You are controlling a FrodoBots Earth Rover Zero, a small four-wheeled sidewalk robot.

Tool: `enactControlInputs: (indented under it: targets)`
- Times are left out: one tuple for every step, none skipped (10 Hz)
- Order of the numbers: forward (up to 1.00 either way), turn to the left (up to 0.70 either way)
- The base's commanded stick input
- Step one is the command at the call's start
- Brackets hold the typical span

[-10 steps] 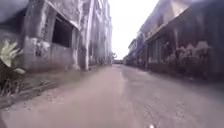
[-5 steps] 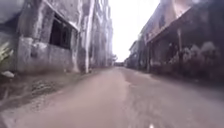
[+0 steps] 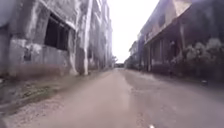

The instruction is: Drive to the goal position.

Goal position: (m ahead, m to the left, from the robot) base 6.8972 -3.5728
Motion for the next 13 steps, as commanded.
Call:
enactControlInputs:
  targets:
    - [0.50, 0.00]
    - [0.50, 0.00]
    - [0.50, 0.00]
    - [0.50, 0.00]
    - [0.50, 0.00]
    - [0.50, 0.00]
    - [0.50, 0.00]
    - [0.50, 0.00]
    - [0.50, 0.00]
    - [0.50, 0.00]
    - [0.50, 0.00]
    - [0.50, 0.00]
    - [0.50, 0.00]
